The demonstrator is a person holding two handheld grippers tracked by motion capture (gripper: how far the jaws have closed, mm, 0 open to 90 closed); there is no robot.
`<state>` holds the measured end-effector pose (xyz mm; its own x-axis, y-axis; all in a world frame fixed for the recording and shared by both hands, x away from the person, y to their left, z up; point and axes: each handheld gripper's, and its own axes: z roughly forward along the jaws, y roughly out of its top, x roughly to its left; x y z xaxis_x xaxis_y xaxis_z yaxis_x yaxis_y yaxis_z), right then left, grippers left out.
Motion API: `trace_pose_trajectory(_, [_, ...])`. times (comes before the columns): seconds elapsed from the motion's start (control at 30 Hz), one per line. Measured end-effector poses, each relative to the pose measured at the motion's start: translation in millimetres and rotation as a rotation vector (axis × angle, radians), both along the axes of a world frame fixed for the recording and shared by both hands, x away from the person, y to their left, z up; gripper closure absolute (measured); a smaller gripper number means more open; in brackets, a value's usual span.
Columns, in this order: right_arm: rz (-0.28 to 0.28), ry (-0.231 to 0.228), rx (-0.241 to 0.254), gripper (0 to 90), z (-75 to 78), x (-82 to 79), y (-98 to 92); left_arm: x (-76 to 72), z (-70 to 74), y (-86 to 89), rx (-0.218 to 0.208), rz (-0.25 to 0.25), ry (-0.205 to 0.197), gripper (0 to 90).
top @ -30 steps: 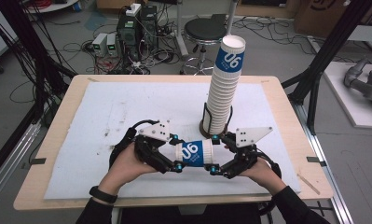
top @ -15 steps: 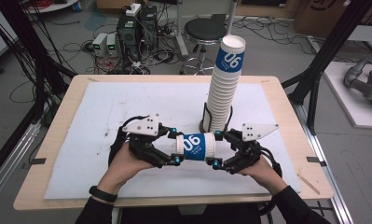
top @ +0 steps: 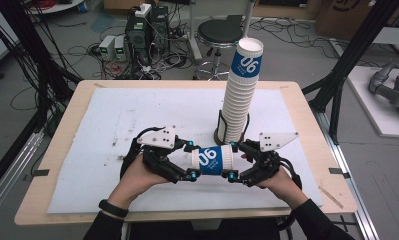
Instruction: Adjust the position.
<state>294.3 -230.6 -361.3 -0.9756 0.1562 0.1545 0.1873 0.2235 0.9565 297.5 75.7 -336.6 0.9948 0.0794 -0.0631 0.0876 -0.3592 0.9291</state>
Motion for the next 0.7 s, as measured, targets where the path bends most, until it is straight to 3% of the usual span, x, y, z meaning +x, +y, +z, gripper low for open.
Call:
trace_pose_trajectory(0.07, [0.004,-0.002,-0.006,20.7,-0.2,-0.1,0.4,-0.1,-0.5,-1.3,0.033,0.0,0.008,29.7])
trace_pose_trajectory(0.2, [0.005,-0.026,-0.064,20.8,-0.7,-0.9,3.2,-2.5,1.3,-4.9,0.122,0.001,-0.011,26.6])
trace_pose_trajectory(0.3, [0.006,-0.03,-0.075,20.8,-1.1,-1.2,4.6,-4.4,1.0,-9.6,0.178,-0.003,-0.02,24.7])
trace_pose_trajectory(0.4, [0.006,-0.049,-0.121,20.9,-1.5,-2.4,6.6,-7.0,0.4,-15.2,0.245,0.002,-0.041,23.7])
trace_pose_trajectory(0.43, [0.012,-0.058,-0.159,20.9,-1.0,-3.2,8.5,-8.3,0.1,-17.2,0.26,0.003,-0.047,23.6])
trace_pose_trajectory(0.5, [0.016,-0.063,-0.177,20.9,-0.2,-3.9,9.4,-10.5,-0.9,-21.6,0.296,0.003,-0.06,23.6])
trace_pose_trajectory(0.53, [0.021,-0.084,-0.199,20.8,1.7,-4.6,10.8,-11.1,-1.9,-23.8,0.309,0.001,-0.064,23.5])
trace_pose_trajectory(0.7, [0.03,-0.085,-0.221,20.8,3.3,-7.1,12.4,-11.3,-6.3,-29.5,0.332,-0.002,-0.067,26.4])
